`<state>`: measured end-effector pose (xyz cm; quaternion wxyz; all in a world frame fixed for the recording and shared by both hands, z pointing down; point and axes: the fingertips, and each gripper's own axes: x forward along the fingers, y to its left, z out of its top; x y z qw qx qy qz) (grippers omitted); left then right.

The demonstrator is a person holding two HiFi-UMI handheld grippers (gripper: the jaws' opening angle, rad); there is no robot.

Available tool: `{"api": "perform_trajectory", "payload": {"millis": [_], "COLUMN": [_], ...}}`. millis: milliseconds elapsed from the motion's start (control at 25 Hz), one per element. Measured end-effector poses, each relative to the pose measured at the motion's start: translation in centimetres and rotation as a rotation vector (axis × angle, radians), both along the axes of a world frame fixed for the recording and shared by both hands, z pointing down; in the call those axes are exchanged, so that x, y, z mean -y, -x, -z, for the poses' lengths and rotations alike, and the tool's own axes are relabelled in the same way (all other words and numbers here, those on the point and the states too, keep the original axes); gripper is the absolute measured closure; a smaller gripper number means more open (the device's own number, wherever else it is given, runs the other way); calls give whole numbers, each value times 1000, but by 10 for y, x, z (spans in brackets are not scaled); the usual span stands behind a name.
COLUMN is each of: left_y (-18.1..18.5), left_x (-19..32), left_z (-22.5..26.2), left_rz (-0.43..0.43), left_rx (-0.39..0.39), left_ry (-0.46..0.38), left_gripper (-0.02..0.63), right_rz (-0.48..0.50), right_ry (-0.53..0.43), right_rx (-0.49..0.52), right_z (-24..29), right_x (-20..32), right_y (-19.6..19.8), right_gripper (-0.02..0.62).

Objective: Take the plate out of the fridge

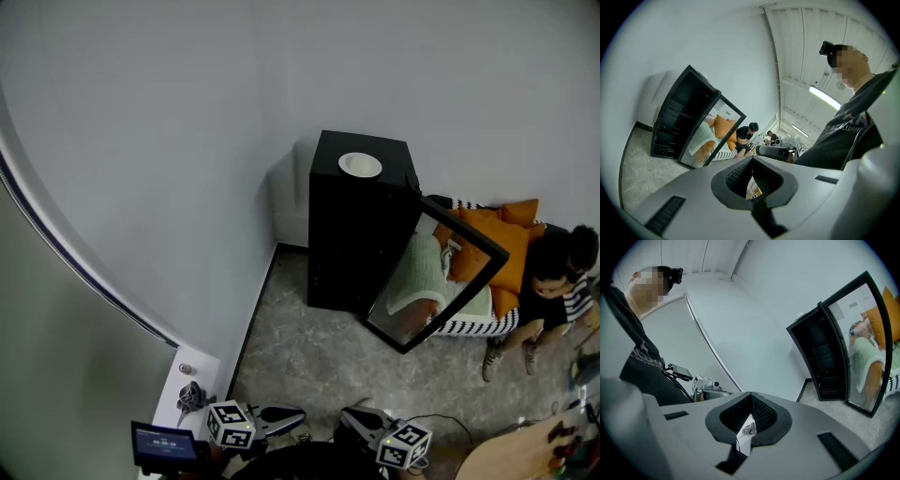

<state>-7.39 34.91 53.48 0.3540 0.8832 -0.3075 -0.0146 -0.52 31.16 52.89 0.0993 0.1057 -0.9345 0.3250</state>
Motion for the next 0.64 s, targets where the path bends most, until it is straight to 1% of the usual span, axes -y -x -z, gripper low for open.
{"api": "perform_trajectory", "payload": {"millis": [360, 640], "left_y": [12, 5], "left_x": [-1, -5], "left_z": [0, -2], "left_rz": [33, 42], "left_rx": [-19, -28], "left_ry": [14, 24], "left_gripper": [601, 601], "right_rz": [38, 31], "right_ry": [8, 5], "right_rx": [-21, -19], "right_z": [-1, 0], "right_x": [-2, -5], "right_y": [14, 5], "right_gripper": [592, 592]}}
